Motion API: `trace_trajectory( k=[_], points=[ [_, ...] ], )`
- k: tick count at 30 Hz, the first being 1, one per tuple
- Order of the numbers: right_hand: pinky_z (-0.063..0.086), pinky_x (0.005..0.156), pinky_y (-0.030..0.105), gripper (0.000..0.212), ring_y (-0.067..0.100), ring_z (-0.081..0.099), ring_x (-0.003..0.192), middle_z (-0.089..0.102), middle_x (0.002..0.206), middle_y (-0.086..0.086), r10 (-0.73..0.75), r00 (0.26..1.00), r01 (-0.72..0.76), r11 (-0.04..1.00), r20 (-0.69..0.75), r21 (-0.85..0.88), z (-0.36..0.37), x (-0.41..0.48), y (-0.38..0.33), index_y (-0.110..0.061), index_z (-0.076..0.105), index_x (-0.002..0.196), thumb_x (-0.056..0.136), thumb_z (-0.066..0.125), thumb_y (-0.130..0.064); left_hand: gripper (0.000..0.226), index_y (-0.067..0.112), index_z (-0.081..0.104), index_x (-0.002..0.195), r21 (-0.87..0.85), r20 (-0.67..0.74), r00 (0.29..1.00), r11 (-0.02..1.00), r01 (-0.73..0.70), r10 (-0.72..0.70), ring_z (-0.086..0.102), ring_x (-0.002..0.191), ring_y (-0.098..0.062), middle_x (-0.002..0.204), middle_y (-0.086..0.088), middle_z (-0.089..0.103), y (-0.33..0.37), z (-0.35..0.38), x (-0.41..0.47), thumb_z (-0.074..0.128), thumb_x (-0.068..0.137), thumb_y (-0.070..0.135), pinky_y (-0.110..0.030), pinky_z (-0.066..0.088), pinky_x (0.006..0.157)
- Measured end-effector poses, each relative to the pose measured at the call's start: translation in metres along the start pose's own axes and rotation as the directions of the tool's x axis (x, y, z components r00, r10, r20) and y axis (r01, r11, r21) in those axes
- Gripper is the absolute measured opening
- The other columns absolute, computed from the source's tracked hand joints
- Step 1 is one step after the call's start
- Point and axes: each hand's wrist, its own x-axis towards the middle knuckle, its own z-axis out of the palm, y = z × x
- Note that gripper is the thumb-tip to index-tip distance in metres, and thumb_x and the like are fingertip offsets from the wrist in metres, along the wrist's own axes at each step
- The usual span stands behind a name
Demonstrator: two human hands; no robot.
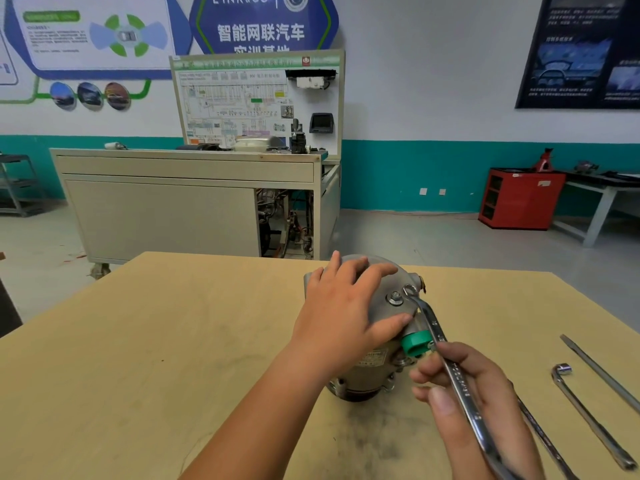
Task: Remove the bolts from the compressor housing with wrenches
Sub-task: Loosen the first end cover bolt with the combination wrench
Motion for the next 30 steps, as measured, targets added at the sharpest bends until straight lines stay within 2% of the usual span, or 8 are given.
trace_trajectory(
  k=[9, 13, 15, 17, 19, 22, 27, 30],
  points=[
    [0.048, 0.063, 0.007, 0.039, -0.001, 0.065, 0.071, 0.067, 0.085, -0.013, -0.033, 0.999, 0.034, 0.997, 0.013, -0.067, 0.015, -0.005, 0.004, -0.022, 0.055, 0.095, 0.057, 0.060, -0.017, 0.056, 0.038, 0.050, 0.126, -0.023, 0.032, 0.999, 1.000, 0.000, 0.001, 0.019, 0.143, -0.031, 0.144, 0.002, 0.041, 0.002, -0.002, 0.001, 0.040, 0.075, 0.059, -0.039, 0.016, 0.112],
    [0.047, 0.064, 0.008, 0.044, -0.002, 0.064, 0.076, 0.066, 0.093, -0.014, -0.044, 0.998, 0.052, 0.985, 0.050, -0.164, 0.015, -0.011, 0.003, -0.024, 0.054, 0.096, 0.054, 0.065, -0.019, 0.041, 0.035, 0.053, 0.122, -0.036, 0.033, 0.999, 0.999, 0.001, 0.000, 0.013, 0.145, -0.032, 0.147, 0.000, 0.038, 0.000, -0.001, 0.001, 0.057, 0.086, 0.053, -0.037, 0.014, 0.110],
    [0.048, 0.065, 0.009, 0.046, -0.002, 0.064, 0.076, 0.066, 0.093, -0.014, -0.041, 0.997, 0.052, 0.982, 0.060, -0.183, 0.014, -0.011, 0.000, -0.025, 0.055, 0.096, 0.052, 0.068, -0.022, 0.040, 0.033, 0.053, 0.122, -0.036, 0.033, 0.999, 0.999, 0.000, 0.001, 0.012, 0.146, -0.032, 0.148, 0.000, 0.037, 0.000, -0.001, 0.001, 0.057, 0.086, 0.051, -0.037, 0.015, 0.110],
    [0.046, 0.063, 0.007, 0.049, -0.001, 0.063, 0.073, 0.065, 0.090, -0.014, -0.040, 0.996, 0.054, 0.979, 0.075, -0.197, 0.012, -0.007, -0.008, -0.028, 0.057, 0.096, 0.049, 0.072, -0.034, 0.043, 0.033, 0.053, 0.123, -0.031, 0.036, 0.999, 1.000, 0.004, -0.003, 0.011, 0.146, -0.032, 0.149, 0.001, 0.036, 0.001, -0.001, 0.001, 0.054, 0.086, 0.055, -0.037, 0.015, 0.109],
    [0.045, 0.061, 0.004, 0.051, -0.001, 0.063, 0.069, 0.066, 0.084, -0.013, -0.056, 0.995, 0.072, 0.970, 0.077, -0.232, 0.008, -0.001, -0.021, -0.032, 0.064, 0.093, 0.046, 0.065, -0.054, 0.044, 0.033, 0.053, 0.123, -0.018, 0.038, 0.999, 1.000, 0.000, 0.000, 0.012, 0.145, -0.032, 0.149, 0.001, 0.036, 0.002, -0.001, 0.001, 0.054, 0.086, 0.056, -0.037, 0.015, 0.109],
    [0.045, 0.058, 0.005, 0.046, 0.002, 0.064, 0.067, 0.069, 0.079, -0.010, -0.106, 0.991, 0.125, 0.940, 0.077, -0.318, -0.002, 0.007, -0.033, -0.049, 0.062, 0.094, 0.051, 0.055, -0.063, 0.044, 0.031, 0.054, 0.121, -0.005, 0.030, 1.000, 1.000, -0.008, 0.008, 0.013, 0.145, -0.032, 0.148, 0.001, 0.037, 0.002, 0.000, 0.002, 0.054, 0.086, 0.057, -0.038, 0.016, 0.110],
    [0.044, 0.057, 0.005, 0.034, 0.004, 0.061, 0.061, 0.068, 0.075, -0.005, -0.137, 0.990, 0.136, 0.952, 0.015, -0.274, -0.005, 0.000, -0.014, -0.051, 0.068, 0.089, 0.057, 0.056, -0.058, 0.044, 0.029, 0.055, 0.119, -0.014, 0.018, 1.000, 1.000, -0.004, 0.004, 0.012, 0.145, -0.032, 0.149, 0.001, 0.037, -0.002, 0.001, 0.002, 0.055, 0.086, 0.057, -0.038, 0.016, 0.109],
    [0.041, 0.050, 0.012, 0.026, 0.005, 0.056, 0.055, 0.065, 0.066, 0.001, -0.152, 0.986, 0.142, 0.979, -0.068, -0.145, -0.011, 0.003, 0.002, -0.042, 0.072, 0.093, 0.073, 0.058, -0.037, 0.043, 0.030, 0.055, 0.119, -0.015, 0.006, 1.000, 1.000, -0.004, 0.004, 0.014, 0.145, -0.032, 0.148, 0.001, 0.038, -0.002, 0.001, 0.000, 0.054, 0.086, 0.059, -0.040, 0.017, 0.111]
  ],
)
